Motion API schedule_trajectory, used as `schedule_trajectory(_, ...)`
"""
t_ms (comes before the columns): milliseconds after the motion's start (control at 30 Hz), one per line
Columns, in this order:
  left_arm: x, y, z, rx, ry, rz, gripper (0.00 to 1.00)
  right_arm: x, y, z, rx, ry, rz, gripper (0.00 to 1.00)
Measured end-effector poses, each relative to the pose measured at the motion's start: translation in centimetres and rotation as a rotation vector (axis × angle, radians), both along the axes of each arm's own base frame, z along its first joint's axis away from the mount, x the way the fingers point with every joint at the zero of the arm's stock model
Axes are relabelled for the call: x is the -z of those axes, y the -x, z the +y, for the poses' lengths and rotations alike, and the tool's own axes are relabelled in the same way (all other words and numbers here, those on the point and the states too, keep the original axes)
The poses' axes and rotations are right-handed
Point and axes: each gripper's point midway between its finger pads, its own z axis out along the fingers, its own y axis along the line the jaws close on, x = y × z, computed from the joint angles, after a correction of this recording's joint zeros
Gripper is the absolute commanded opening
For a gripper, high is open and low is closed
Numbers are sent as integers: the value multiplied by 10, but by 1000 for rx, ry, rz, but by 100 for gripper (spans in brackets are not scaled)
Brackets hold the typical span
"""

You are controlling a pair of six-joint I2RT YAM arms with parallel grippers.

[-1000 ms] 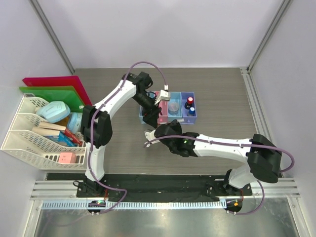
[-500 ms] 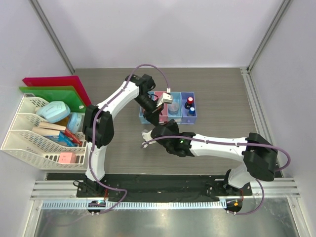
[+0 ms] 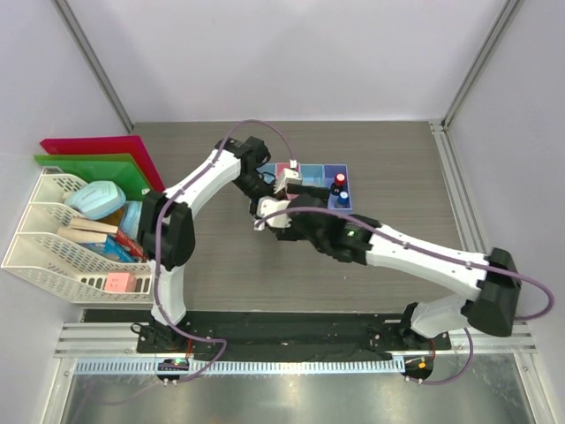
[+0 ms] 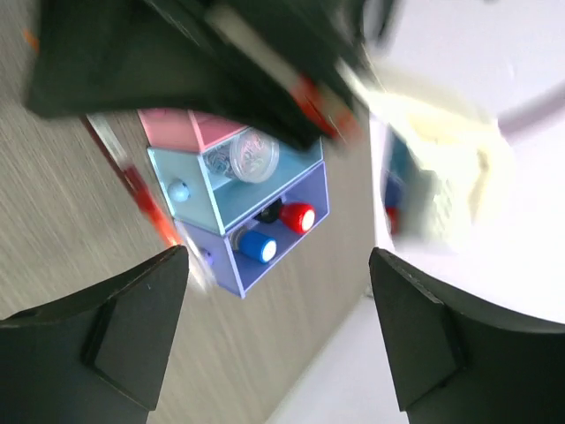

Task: Sort the stationery into containers
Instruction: Place the pen in the storage box.

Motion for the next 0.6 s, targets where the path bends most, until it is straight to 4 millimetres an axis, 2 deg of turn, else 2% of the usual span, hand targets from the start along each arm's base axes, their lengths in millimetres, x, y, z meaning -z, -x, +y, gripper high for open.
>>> schedule_trajectory(100,-9,-6,10,-75,-8,-36,0,-21,2,-23,33,-159,57,89)
schedule_trajectory(200,-18,-21,12,-155,9,-106,0,-49,4,-54,73,-337,87,91)
schedule_trajectory(300,-21,-39,12,-260,33,-187,0,-62,9,-84,105,-468,91,94)
schedule_trajectory(433,-17,-64,8,-430,50,-264,0,-48,16,-114,166,-530,99,98)
schedule_trajectory(600,-7,-107,5,-688,9,-396,0,-6,9,-144,284,-513,110,100)
